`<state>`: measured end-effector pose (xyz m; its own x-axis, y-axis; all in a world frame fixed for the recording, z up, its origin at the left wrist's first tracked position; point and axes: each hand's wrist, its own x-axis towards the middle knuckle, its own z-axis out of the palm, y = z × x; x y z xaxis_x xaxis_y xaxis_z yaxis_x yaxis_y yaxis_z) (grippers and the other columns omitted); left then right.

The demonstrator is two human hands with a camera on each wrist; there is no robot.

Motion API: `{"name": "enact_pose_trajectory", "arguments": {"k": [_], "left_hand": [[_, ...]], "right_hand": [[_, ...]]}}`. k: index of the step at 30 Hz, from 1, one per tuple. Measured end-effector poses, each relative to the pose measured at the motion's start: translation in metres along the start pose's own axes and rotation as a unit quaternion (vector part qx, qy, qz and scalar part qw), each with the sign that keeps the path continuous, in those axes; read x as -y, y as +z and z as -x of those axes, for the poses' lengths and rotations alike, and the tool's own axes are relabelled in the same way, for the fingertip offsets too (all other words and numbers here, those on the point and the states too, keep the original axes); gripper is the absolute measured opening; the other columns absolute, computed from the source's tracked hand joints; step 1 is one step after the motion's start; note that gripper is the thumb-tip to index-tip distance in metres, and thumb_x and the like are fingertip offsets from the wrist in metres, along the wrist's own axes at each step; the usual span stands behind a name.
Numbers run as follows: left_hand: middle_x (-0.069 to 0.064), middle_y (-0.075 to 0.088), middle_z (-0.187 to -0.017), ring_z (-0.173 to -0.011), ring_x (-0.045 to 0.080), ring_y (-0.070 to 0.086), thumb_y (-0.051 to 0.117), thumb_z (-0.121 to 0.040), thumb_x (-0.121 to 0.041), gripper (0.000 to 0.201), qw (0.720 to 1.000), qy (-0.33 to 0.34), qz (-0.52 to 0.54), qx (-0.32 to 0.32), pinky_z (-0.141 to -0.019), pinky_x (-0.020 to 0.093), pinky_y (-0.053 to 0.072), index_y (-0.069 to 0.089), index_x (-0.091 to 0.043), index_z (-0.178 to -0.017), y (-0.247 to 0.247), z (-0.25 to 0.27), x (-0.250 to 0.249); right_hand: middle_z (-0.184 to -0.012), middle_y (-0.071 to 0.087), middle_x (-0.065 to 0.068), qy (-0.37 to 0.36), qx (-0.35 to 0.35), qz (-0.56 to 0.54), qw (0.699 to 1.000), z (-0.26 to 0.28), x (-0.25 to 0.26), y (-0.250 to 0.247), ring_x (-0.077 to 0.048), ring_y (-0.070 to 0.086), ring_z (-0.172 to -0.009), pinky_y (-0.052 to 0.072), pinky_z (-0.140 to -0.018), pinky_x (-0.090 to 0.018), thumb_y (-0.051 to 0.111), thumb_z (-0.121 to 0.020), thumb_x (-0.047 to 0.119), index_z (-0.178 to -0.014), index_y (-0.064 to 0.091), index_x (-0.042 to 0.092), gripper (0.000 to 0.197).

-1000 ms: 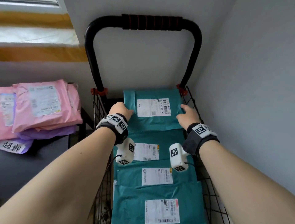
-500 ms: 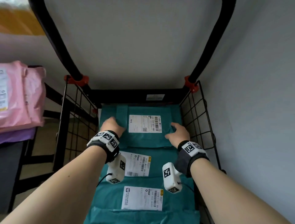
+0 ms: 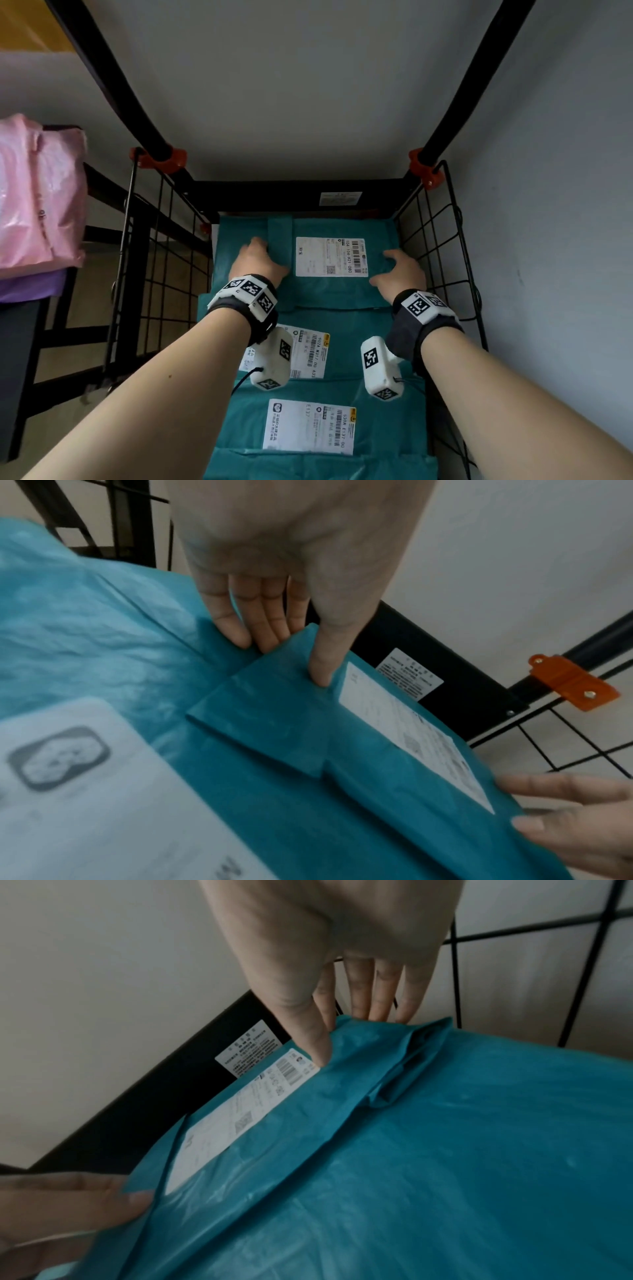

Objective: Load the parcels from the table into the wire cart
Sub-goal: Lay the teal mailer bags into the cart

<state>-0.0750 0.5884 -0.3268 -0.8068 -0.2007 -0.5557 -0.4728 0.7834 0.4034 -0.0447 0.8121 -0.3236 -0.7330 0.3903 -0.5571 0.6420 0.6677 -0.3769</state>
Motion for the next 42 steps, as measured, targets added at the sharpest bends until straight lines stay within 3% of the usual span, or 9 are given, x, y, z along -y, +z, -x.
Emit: {"name": "enact_pose_trajectory", "arguments": {"k": [2,6,10,13,15,19,27,37,42], "left_hand": [[0.011,0.048,-0.128,-0.119,0.030,0.046,0.074,-0.077,-0.033,0.060,1.000,0.011,-0.008,-0.019,-0.089,0.037,0.041,0.048,-0.016,-0.128,0.001,0.003,0.001],[0.012,0.028,-0.147,-0.138,0.030,0.023,0.075,-0.072,-0.049,0.088,0.996,0.011,-0.030,-0.088,-0.112,0.045,0.022,0.031,-0.022,-0.144,-0.004,0.009,0.008],[0.010,0.002,-0.159,-0.147,0.027,-0.002,0.073,-0.069,-0.059,0.107,0.996,-0.028,-0.032,-0.079,-0.117,0.052,0.006,0.012,-0.028,-0.151,-0.010,0.009,0.022],[0.007,-0.007,-0.159,-0.147,0.027,-0.008,0.076,-0.065,-0.060,0.115,0.996,-0.061,-0.026,-0.057,-0.115,0.056,0.006,0.005,-0.031,-0.152,-0.010,0.009,0.030],[0.009,-0.006,-0.159,-0.147,0.029,-0.003,0.079,-0.062,-0.058,0.121,0.997,-0.079,0.005,-0.026,-0.115,0.056,0.013,0.002,-0.032,-0.152,-0.009,0.008,0.035],[0.012,0.015,-0.154,-0.141,0.034,0.020,0.083,-0.060,-0.053,0.124,0.995,-0.081,0.058,0.007,-0.112,0.051,0.027,0.001,-0.033,-0.151,-0.006,0.004,0.044],[0.009,0.024,-0.152,-0.138,0.030,0.029,0.085,-0.062,-0.044,0.119,0.992,-0.047,0.112,-0.025,-0.112,0.045,0.031,0.008,-0.028,-0.152,-0.003,0.000,0.054],[0.010,0.028,-0.149,-0.136,0.029,0.034,0.087,-0.063,-0.036,0.116,0.990,-0.038,0.137,-0.020,-0.112,0.042,0.032,0.012,-0.026,-0.152,-0.006,-0.005,0.059],[0.009,0.028,-0.150,-0.136,0.028,0.034,0.086,-0.064,-0.035,0.114,0.988,-0.035,0.147,-0.024,-0.112,0.042,0.033,0.014,-0.026,-0.151,-0.004,-0.004,0.060]], "right_hand": [[-0.138,0.047,-0.010,-0.002,-0.011,0.009,1.000,-0.001,-0.002,0.000,-0.031,0.046,-0.125,0.042,-0.103,-0.036,0.069,-0.078,0.018,-0.138,0.045,0.022,0.065],[-0.141,0.045,-0.012,-0.001,-0.026,-0.016,1.000,0.000,-0.008,-0.002,-0.030,0.045,-0.127,0.040,-0.105,-0.035,0.067,-0.080,0.019,-0.142,0.040,0.018,0.068],[-0.145,0.041,-0.011,0.002,-0.027,-0.031,0.999,0.000,-0.011,-0.009,-0.030,0.044,-0.130,0.037,-0.104,-0.034,0.063,-0.085,0.018,-0.147,0.032,0.014,0.069],[-0.145,0.043,-0.011,-0.012,-0.008,-0.030,0.999,0.003,-0.009,-0.008,-0.029,0.044,-0.130,0.037,-0.104,-0.032,0.065,-0.085,0.019,-0.146,0.032,0.013,0.069],[-0.144,0.043,-0.011,-0.013,0.017,-0.029,0.999,0.005,-0.006,-0.004,-0.028,0.044,-0.130,0.037,-0.104,-0.031,0.067,-0.084,0.021,-0.146,0.032,0.011,0.072],[-0.147,0.041,-0.009,0.003,0.039,-0.019,0.999,0.008,-0.004,0.002,-0.027,0.043,-0.132,0.036,-0.104,-0.030,0.072,-0.081,0.021,-0.150,0.021,0.015,0.086],[-0.149,0.036,-0.009,-0.001,0.017,0.008,1.000,0.012,0.000,0.012,-0.029,0.040,-0.133,0.036,-0.105,-0.033,0.074,-0.079,0.024,-0.150,0.021,0.018,0.089],[-0.148,0.038,-0.007,-0.001,0.019,0.022,1.000,0.014,0.002,0.012,-0.030,0.043,-0.131,0.039,-0.104,-0.034,0.077,-0.074,0.028,-0.150,0.023,0.021,0.092],[-0.149,0.037,-0.005,-0.009,0.022,0.004,1.000,0.015,-0.002,0.009,-0.028,0.042,-0.133,0.037,-0.106,-0.033,0.072,-0.079,0.029,-0.150,0.022,0.022,0.087]]}}
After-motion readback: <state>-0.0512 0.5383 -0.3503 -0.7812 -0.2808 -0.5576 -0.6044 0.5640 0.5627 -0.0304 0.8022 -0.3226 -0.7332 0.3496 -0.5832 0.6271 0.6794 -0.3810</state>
